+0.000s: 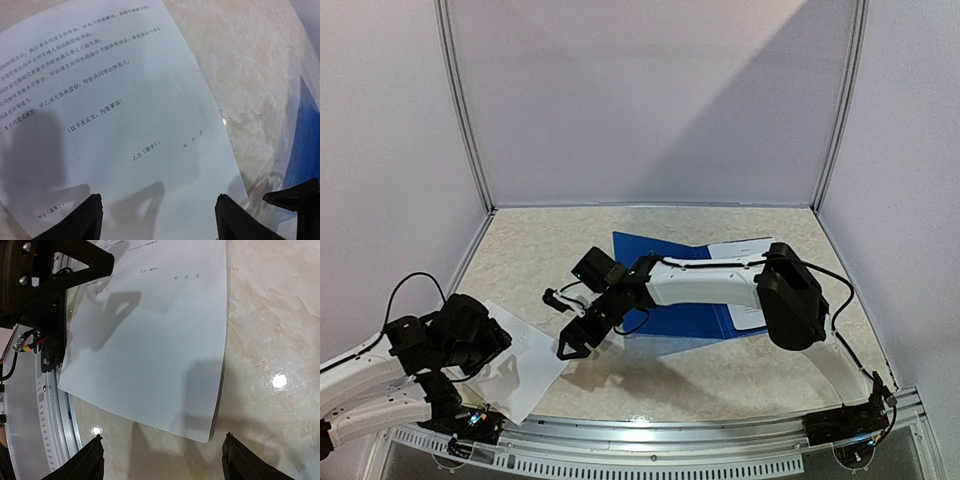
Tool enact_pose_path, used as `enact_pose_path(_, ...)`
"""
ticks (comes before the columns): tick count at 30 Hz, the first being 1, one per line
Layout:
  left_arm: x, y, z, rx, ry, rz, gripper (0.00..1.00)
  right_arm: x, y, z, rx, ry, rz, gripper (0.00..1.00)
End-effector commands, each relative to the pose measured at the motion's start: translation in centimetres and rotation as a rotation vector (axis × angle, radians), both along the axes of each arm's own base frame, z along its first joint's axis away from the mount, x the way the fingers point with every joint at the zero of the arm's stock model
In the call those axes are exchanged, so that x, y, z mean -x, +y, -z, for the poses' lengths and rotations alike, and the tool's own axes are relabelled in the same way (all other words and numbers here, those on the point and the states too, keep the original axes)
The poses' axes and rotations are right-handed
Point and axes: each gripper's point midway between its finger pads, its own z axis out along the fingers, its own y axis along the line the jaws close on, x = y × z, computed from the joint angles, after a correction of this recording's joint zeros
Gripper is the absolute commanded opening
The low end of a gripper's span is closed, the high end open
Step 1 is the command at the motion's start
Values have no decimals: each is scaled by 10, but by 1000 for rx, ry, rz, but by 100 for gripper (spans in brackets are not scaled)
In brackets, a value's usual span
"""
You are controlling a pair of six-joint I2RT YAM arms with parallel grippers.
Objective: Put the files into the folder
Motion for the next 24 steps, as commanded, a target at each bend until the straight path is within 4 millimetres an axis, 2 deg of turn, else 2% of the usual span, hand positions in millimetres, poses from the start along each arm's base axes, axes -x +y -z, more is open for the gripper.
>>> enact_pose_path(1,6,2,19,-29,74,-9,79,-6,10,11,14,52,103,80)
enact_pose_path(9,14,-1,43,25,99,-9,78,-2,5,40,79,136,175,77)
enact_pose_path(16,13,-4,44,34,91,0,77,20,7,56,82,260,148,74)
enact_pose_path(21,13,-4,44,21,96,8,77,34,13,56,55,317,105,73)
enact_pose_path(24,12,-4,43,19,90,12,77,37,20,47,10,338,74,71)
